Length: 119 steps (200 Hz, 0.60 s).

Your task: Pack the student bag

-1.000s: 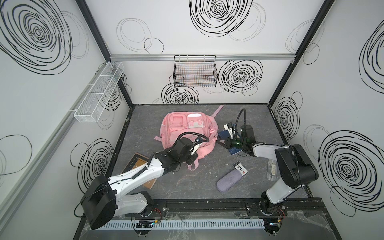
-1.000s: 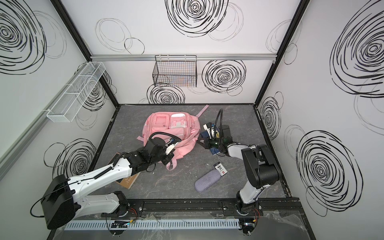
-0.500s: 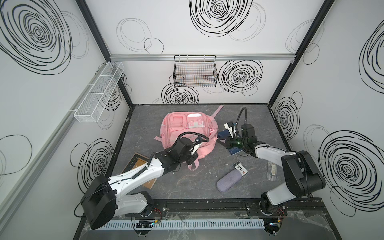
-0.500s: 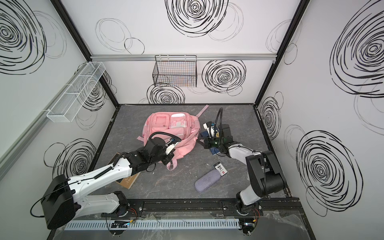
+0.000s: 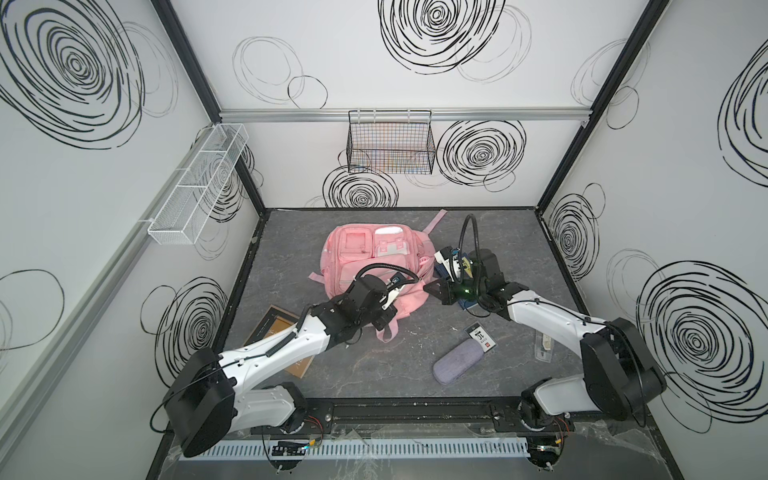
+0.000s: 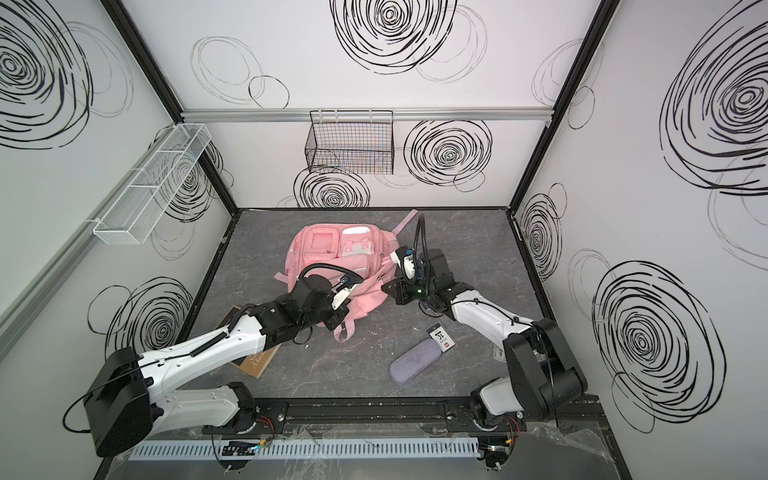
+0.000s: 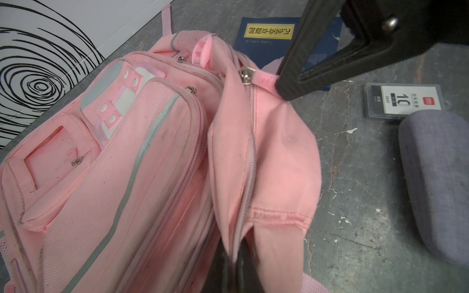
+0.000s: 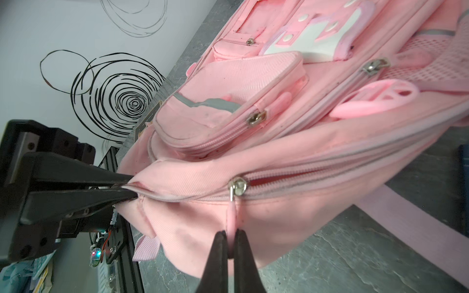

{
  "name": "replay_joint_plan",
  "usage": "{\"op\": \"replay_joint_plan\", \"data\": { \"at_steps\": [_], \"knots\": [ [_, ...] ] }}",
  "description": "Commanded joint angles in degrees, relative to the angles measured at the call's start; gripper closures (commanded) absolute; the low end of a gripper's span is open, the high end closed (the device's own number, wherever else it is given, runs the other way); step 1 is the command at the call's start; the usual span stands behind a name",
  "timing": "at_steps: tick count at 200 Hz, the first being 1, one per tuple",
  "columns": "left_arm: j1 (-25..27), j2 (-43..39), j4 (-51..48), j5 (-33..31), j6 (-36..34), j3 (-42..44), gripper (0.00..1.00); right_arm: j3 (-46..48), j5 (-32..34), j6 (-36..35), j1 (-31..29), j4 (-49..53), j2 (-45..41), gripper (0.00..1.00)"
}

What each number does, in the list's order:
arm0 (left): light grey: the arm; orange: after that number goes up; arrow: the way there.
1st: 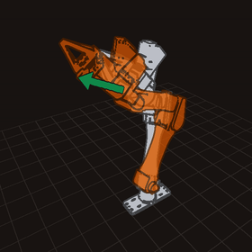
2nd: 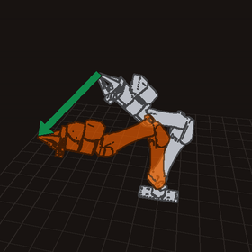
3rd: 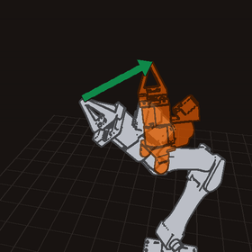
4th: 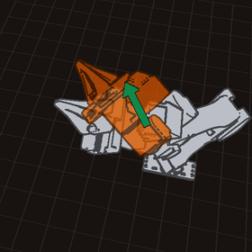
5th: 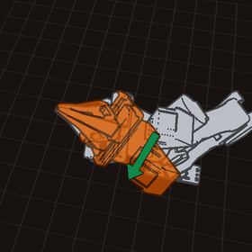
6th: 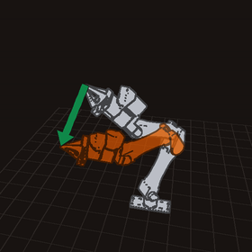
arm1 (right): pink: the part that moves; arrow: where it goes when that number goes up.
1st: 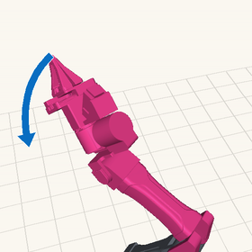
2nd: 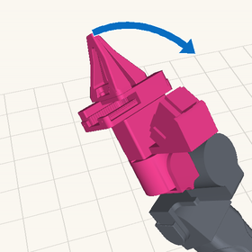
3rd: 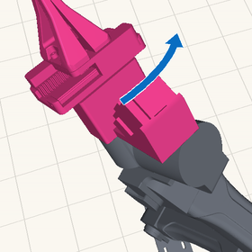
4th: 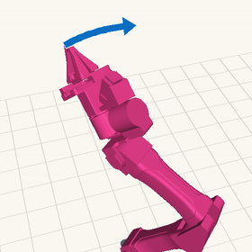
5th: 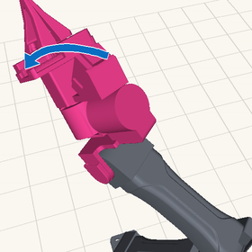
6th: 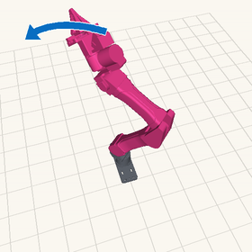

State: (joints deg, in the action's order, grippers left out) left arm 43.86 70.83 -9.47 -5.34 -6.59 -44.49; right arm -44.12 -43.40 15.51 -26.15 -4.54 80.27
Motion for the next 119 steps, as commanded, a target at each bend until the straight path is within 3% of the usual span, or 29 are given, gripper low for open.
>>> {"op": "replay_joint_plan", "data": {
  "at_steps": [1, 27, 48, 72, 119],
  "knots": [
    [0.0, 0.1, 4.9, 0.4, 1.6, -1.9, 1.0, -1.9, -3.1, 0.6, -2.8, -0.9, -3.2, 1.0],
    [0.0, 0.0, 5.3, 2.5, 2.2, -2.0, 0.98, -1.4, -4.3, 1.7, -4.5, -1.6, -4.1, 1.0],
    [-0.3, -1.1, 5.4, 5.9, 2.5, -2.5, 0.53, -0.7, -2.5, 1.0, -4.2, -1.2, -4.1, 1.0],
    [-1.6, -4.2, 6.6, 10.2, 2.9, -1.6, 0.27, -1.8, -1.5, -0.7, -2.7, 1.9, -3.2, 1.0],
    [-7.5, -3.6, 3.2, 20.5, 4.4, -6.5, 0.25, -4.8, 2.0, -6.9, -2.3, 8.0, -4.0, 1.0]
  ]
}}
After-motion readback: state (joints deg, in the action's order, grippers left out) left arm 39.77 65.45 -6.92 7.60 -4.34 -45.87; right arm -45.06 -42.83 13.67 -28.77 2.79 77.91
